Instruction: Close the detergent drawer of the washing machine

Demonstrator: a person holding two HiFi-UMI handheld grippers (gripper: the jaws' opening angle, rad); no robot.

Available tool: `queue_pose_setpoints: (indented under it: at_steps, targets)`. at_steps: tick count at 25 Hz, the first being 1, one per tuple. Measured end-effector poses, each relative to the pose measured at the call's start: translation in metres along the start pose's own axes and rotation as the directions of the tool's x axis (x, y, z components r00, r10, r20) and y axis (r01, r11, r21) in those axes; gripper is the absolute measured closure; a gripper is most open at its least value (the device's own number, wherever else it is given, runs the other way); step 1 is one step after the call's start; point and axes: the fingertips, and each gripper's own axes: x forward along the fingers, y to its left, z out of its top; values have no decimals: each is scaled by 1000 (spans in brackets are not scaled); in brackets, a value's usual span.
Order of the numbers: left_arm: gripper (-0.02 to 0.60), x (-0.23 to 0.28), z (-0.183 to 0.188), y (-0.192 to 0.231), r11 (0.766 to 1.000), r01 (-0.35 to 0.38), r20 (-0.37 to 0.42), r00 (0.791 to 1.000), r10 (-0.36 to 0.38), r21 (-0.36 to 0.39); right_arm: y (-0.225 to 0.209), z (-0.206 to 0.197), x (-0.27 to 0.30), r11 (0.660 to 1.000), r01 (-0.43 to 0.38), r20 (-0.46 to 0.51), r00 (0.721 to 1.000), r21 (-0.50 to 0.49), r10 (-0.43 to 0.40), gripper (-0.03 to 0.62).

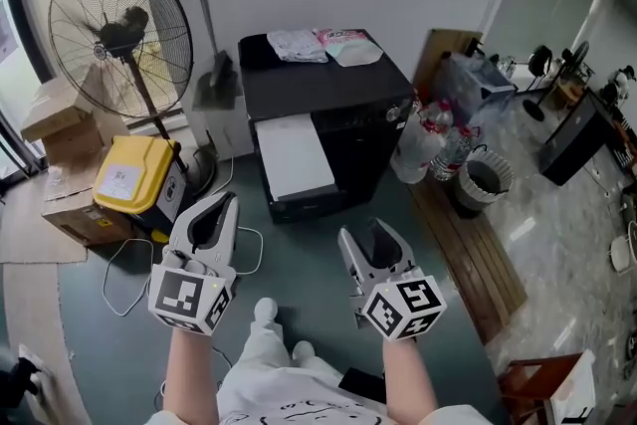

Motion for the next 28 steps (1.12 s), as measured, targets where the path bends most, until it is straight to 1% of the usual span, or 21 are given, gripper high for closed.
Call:
queue_pose_setpoints:
  at_steps: [4,9,12,16,24,26,28]
  targets:
    - [565,15,-12,5,1000,25,-12,1000,-25,-10,-8,-16,22,999,4,-30,1000,49,-3,384]
    - [565,33,-26,19,998,56,-24,998,-57,-25,-11,-40,53,997,12,-69,998,71,-7,384]
    - [565,42,-35,28,997,68,-33,997,-69,-32,-19,-61,70,992,29,-99,995,122,-17,384]
    - [565,54,-49,38,996,81,-54,995,-83,-38,-25,-92,90,979,40,-141,990,198,-12,379]
    - [565,78,-73,48,992,118,-93,988,-122,-52,-38,-147,126,956,44,-201,979,290,16,379]
    - [565,84,-79,52,991,124,-104,986,-130,-57,-43,-162,133,945,53,-218,976,323,20,379]
    - [565,91,-84,56,990,133,-113,984,-138,-56,-49,-176,139,926,65,-222,975,372,21,372]
